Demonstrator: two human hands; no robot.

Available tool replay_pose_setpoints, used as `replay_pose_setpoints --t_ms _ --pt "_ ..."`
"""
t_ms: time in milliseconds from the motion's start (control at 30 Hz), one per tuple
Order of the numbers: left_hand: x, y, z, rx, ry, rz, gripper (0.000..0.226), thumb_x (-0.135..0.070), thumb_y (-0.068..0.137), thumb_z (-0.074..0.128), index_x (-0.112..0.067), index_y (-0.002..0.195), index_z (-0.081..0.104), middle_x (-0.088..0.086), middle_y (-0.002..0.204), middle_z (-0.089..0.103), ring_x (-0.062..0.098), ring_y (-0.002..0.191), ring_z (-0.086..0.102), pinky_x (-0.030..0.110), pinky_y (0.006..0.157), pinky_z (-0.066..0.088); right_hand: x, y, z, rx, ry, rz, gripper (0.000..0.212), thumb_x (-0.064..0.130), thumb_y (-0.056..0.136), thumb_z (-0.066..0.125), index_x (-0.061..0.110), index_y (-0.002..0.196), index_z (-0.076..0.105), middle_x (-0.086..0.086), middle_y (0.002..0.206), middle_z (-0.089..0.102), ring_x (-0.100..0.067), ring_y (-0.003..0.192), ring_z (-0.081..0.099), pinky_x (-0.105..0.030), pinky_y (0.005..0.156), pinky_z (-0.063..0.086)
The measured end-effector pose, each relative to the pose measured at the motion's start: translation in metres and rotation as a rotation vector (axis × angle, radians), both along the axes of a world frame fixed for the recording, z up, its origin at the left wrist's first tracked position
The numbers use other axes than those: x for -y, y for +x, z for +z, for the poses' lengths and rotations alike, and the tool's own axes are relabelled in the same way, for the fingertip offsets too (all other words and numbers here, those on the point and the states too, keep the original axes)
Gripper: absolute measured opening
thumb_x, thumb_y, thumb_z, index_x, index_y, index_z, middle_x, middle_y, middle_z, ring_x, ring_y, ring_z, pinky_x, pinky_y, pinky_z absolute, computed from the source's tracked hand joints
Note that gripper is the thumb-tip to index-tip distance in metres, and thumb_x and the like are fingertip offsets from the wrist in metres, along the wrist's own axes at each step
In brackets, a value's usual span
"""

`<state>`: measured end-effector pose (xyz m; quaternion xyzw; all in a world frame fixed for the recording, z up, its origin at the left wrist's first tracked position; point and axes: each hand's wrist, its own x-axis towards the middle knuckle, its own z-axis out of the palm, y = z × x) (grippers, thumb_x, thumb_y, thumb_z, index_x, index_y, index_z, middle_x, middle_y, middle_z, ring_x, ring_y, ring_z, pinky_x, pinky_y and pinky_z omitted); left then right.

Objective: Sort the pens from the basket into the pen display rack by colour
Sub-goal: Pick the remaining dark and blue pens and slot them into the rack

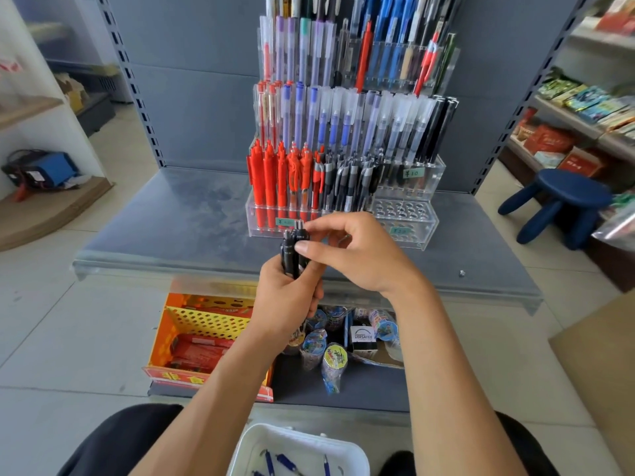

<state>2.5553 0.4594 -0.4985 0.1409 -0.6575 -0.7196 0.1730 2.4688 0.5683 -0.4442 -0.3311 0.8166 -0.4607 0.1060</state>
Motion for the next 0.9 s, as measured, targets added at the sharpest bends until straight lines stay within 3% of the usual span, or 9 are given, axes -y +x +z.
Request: replay_pose_setpoints --t_ms 133,267,333,433,533,633,733,833,900 --pt "-0.001 0.0 0.002 -0.008 -0.031 -0.04 0.03 -0.018 0.099 0.062 -0.004 0.075 0.05 0.004 0.05 0.047 0.019 0.043 0.038 0.028 0.042 0.035 -0.003 -0.004 -0.002 0.06 -0.059 -0.025 0.024 0.031 0.087 0.078 0.017 0.106 0.078 0.014 0.085 0.073 0.003 0.079 0.066 -0.017 0.074 0.049" --pt "-0.003 -0.002 0.001 -0.019 -0.009 -0.082 0.035 -0.018 0.099 0.063 0.009 0.083 0.047 0.005 0.054 0.032 0.018 0.045 0.028 0.026 0.042 0.028 -0.007 -0.007 -0.001 0.017 -0.186 -0.128 0.027 0.031 0.086 0.08 0.015 0.108 0.077 0.008 0.091 0.076 -0.002 0.084 0.069 -0.016 0.075 0.051" --pt "-0.004 -0.003 0.0 -0.029 0.005 -0.095 0.036 -0.018 0.1 0.061 0.005 0.078 0.044 0.002 0.054 0.029 0.017 0.043 0.025 0.024 0.041 0.026 -0.01 -0.007 0.0 0.046 -0.182 -0.117 0.029 0.032 0.084 0.081 0.017 0.109 0.076 0.007 0.091 0.076 -0.005 0.087 0.071 -0.021 0.078 0.054" --pt "-0.006 -0.005 -0.002 -0.045 0.029 -0.095 0.032 -0.016 0.101 0.06 -0.007 0.074 0.043 -0.002 0.051 0.031 0.013 0.041 0.026 0.023 0.04 0.026 -0.013 -0.006 0.003 0.074 -0.068 -0.011 0.014 0.023 0.085 0.08 0.02 0.099 0.078 0.005 0.089 0.078 -0.009 0.086 0.073 -0.033 0.085 0.06" --pt "-0.007 -0.007 -0.003 -0.047 0.027 -0.11 0.034 -0.016 0.1 0.061 0.001 0.076 0.044 0.002 0.053 0.029 0.016 0.043 0.025 0.023 0.041 0.026 -0.017 -0.008 0.003 0.062 -0.087 -0.002 0.008 0.019 0.088 0.077 0.016 0.095 0.079 0.004 0.088 0.078 -0.011 0.085 0.074 -0.037 0.087 0.06" --pt "-0.007 -0.008 -0.003 -0.034 0.009 -0.12 0.038 -0.017 0.099 0.063 0.002 0.074 0.042 0.005 0.055 0.028 0.017 0.044 0.024 0.023 0.042 0.026 -0.021 -0.01 0.007 0.056 -0.253 -0.113 0.017 0.02 0.093 0.072 0.008 0.106 0.073 -0.001 0.087 0.076 -0.014 0.084 0.074 -0.036 0.081 0.06" --pt "-0.009 -0.008 -0.005 -0.012 0.003 -0.121 0.032 -0.02 0.1 0.062 -0.001 0.077 0.049 0.003 0.054 0.032 0.016 0.043 0.028 0.023 0.042 0.027 -0.026 -0.013 0.015 0.069 -0.486 -0.226 0.024 0.015 0.098 0.064 0.015 0.122 0.067 0.0 0.086 0.07 -0.011 0.081 0.073 -0.03 0.075 0.061" --pt "-0.011 -0.009 -0.007 0.01 0.017 -0.109 0.034 -0.023 0.102 0.057 0.008 0.09 0.054 0.006 0.056 0.033 0.015 0.044 0.029 0.025 0.042 0.027 -0.031 -0.019 0.019 -0.073 -0.646 -0.336 0.033 0.013 0.101 0.06 0.027 0.131 0.059 -0.006 0.093 0.068 -0.009 0.084 0.069 -0.026 0.077 0.06" --pt "-0.011 -0.01 -0.008 0.019 0.03 -0.094 0.031 -0.026 0.104 0.053 0.002 0.091 0.059 0.008 0.055 0.035 0.015 0.043 0.03 0.026 0.043 0.025 -0.034 -0.024 0.019 -0.2 -0.699 -0.398 0.032 0.013 0.103 0.058 0.031 0.128 0.058 -0.006 0.094 0.065 -0.008 0.086 0.067 -0.027 0.079 0.06"
